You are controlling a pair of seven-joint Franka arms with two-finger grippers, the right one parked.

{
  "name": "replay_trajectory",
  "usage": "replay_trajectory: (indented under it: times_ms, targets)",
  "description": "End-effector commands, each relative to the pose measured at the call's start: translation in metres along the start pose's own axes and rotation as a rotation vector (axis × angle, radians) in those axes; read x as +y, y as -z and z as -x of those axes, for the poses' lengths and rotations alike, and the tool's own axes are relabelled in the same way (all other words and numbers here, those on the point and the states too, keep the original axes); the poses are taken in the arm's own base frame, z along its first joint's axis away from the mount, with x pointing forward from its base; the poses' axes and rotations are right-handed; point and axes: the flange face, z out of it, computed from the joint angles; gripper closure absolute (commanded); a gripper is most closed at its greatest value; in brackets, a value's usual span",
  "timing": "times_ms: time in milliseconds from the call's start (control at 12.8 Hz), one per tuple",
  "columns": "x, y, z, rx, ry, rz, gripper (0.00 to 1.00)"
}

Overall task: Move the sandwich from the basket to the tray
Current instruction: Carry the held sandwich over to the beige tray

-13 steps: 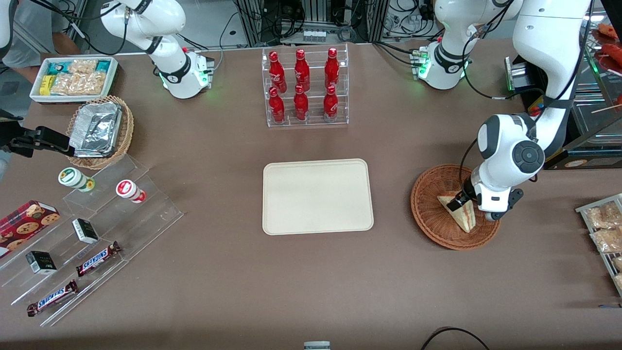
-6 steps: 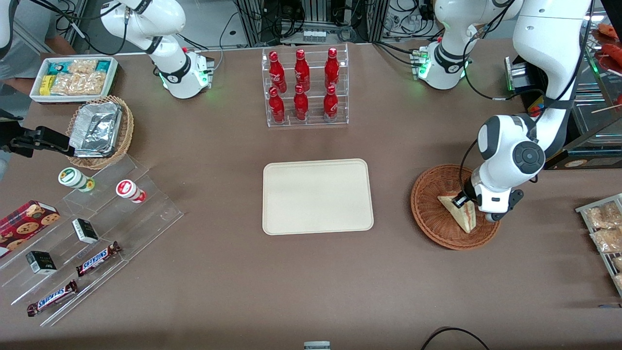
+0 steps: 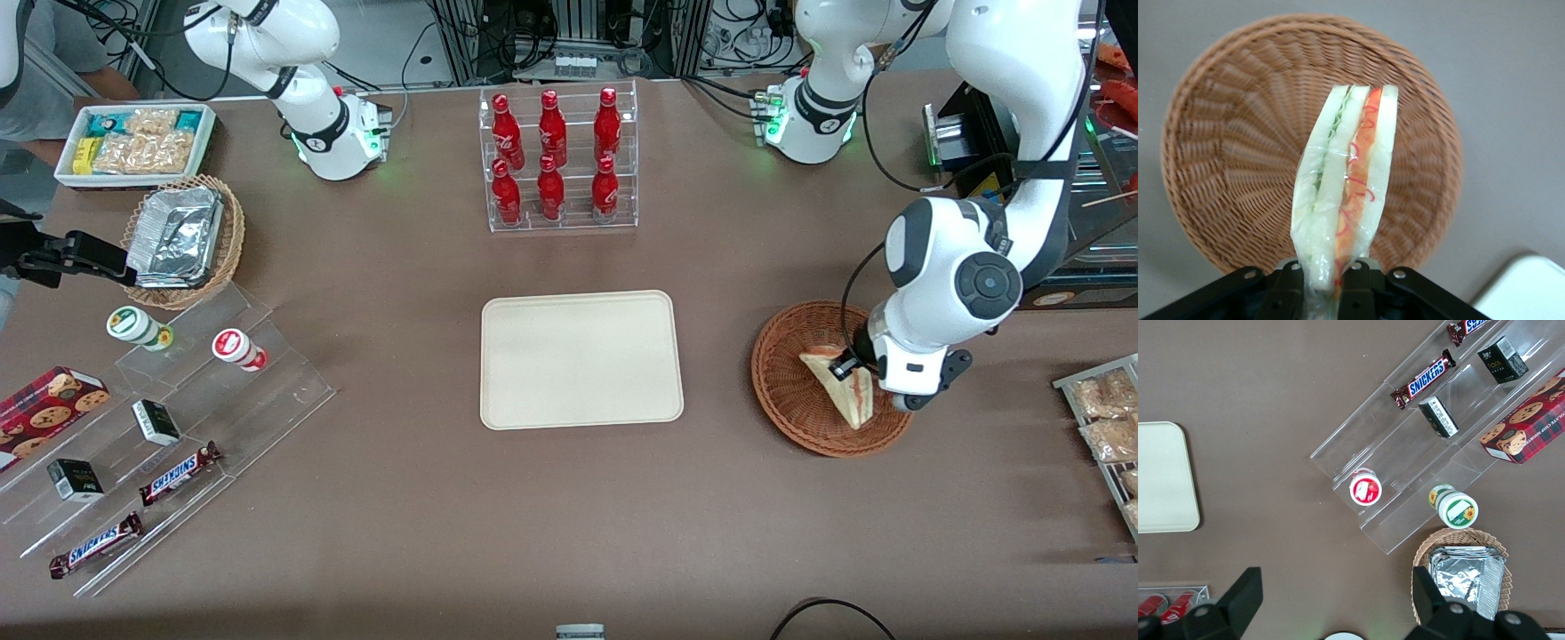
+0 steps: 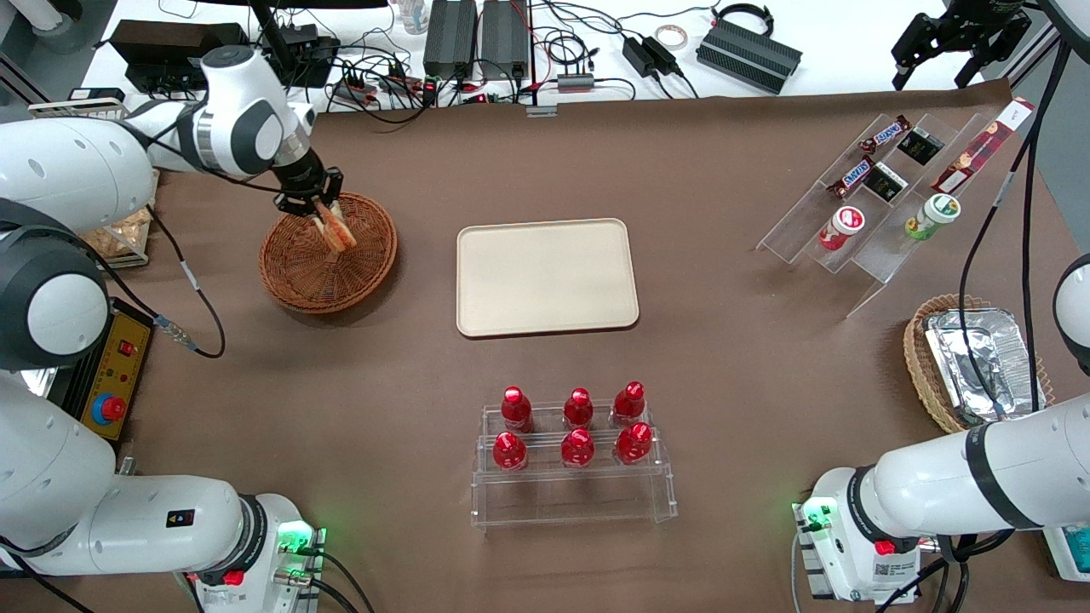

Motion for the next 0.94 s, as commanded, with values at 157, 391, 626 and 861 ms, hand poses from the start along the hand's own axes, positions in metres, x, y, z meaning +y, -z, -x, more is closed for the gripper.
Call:
replay_trajectory:
  times_ms: [157, 391, 626, 861]
  targets:
    - [0.067, 0.001, 0.073, -0.013, -0.173, -0.015, 1.0]
    - [0.114, -0.001, 0.12, -0.007, -0.267, -0.008, 1.0]
    - [0.165, -0.012, 0.169, -0.011, -0.297, -0.001, 1.0]
    - [0.204, -0.027, 0.21, -0.002, -0.277, -0.01, 1.0]
